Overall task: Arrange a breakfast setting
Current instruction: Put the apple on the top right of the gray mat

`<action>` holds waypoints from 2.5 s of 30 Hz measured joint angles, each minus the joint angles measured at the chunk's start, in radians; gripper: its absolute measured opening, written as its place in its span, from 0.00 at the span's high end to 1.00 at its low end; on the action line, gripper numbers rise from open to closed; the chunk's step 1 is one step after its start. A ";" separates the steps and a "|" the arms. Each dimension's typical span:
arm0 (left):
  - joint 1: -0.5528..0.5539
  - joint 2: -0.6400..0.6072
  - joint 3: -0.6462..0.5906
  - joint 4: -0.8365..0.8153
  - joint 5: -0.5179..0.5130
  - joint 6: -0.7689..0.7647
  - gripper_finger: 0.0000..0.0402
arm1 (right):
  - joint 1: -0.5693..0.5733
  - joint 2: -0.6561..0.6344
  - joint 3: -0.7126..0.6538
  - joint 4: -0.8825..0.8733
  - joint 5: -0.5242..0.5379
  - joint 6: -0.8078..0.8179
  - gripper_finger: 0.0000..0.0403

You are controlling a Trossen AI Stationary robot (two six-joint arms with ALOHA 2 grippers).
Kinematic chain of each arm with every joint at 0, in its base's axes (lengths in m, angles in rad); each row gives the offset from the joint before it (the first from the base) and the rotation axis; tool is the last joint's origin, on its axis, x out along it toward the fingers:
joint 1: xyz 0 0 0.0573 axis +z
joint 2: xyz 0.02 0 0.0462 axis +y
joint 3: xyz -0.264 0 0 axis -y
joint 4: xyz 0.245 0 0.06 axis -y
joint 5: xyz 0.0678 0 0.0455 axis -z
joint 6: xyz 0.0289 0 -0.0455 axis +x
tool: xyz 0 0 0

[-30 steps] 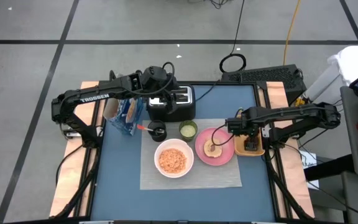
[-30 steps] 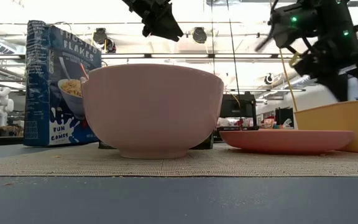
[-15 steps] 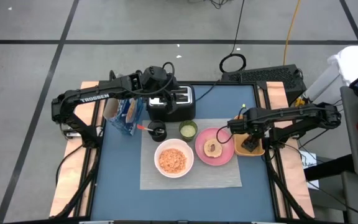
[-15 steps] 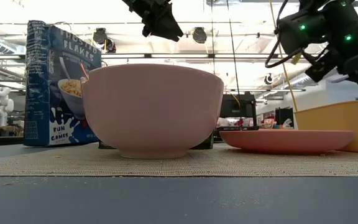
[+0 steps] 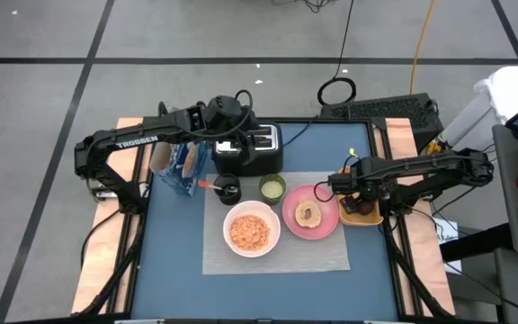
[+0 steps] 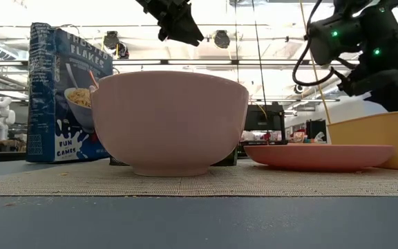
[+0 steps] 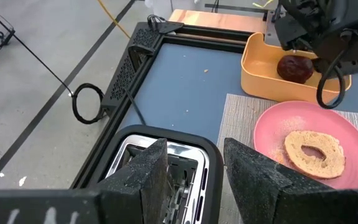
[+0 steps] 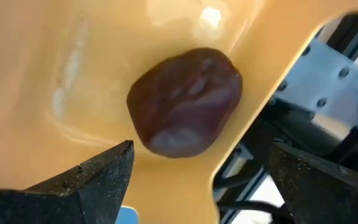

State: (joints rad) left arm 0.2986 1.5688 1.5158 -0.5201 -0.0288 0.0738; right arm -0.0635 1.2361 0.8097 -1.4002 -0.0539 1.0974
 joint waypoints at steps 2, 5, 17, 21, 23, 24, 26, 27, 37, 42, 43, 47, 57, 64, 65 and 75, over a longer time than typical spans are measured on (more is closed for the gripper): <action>0.000 0.000 0.000 0.000 0.000 0.000 0.59 | 0.000 -0.001 0.000 0.007 0.001 0.044 0.12; 0.000 0.000 0.000 0.000 0.000 0.002 0.59 | 0.000 -0.001 0.000 0.016 0.000 0.096 0.14; 0.000 0.000 0.000 0.000 0.000 0.001 0.59 | 0.001 -0.001 -0.017 0.063 -0.012 0.277 0.19; 0.000 0.000 0.000 0.000 0.000 0.001 0.59 | 0.025 -0.001 -0.057 0.101 -0.047 0.373 0.19; 0.000 0.000 0.000 0.000 0.000 0.002 0.59 | 0.040 -0.001 -0.070 0.115 -0.045 0.420 0.19; 0.000 0.000 0.000 0.000 0.000 0.004 0.59 | 0.046 -0.002 -0.070 0.135 -0.034 0.442 0.19; 0.000 0.000 0.000 0.000 0.000 0.017 0.59 | 0.055 0.001 -0.072 0.148 -0.012 0.481 0.19; 0.000 0.000 0.000 0.000 0.001 0.022 0.59 | 0.059 0.000 -0.072 0.150 -0.001 0.495 0.19; 0.000 0.000 0.000 0.000 0.001 0.026 0.59 | 0.073 0.001 -0.073 0.169 0.008 0.603 0.19; 0.000 0.000 0.000 -0.001 0.001 0.026 0.59 | 0.093 0.001 -0.073 0.177 0.004 0.703 0.19; 0.000 0.000 0.000 -0.001 0.001 0.026 0.59 | 0.098 0.001 -0.073 0.177 0.004 0.729 0.19; 0.000 0.000 0.000 -0.001 0.001 0.029 0.59 | 0.119 0.001 -0.075 0.179 0.002 0.809 0.19; 0.000 0.000 0.000 -0.001 0.000 0.056 0.59 | 0.145 -0.003 -0.077 0.235 0.004 0.800 0.19; 0.000 0.000 0.000 -0.001 0.000 0.056 0.59 | 0.144 -0.006 -0.057 0.242 0.111 0.740 0.20; 0.000 0.000 0.000 -0.001 0.001 0.056 0.59 | 0.144 -0.009 -0.053 0.241 0.126 0.734 0.20; 0.000 0.000 0.000 0.000 0.000 0.054 0.59 | 0.143 -0.063 -0.051 0.210 0.158 0.749 0.25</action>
State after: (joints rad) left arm 0.2989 1.5688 1.5158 -0.5205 -0.0284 0.1276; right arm 0.0799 1.1726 0.7586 -1.1901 0.1044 1.8462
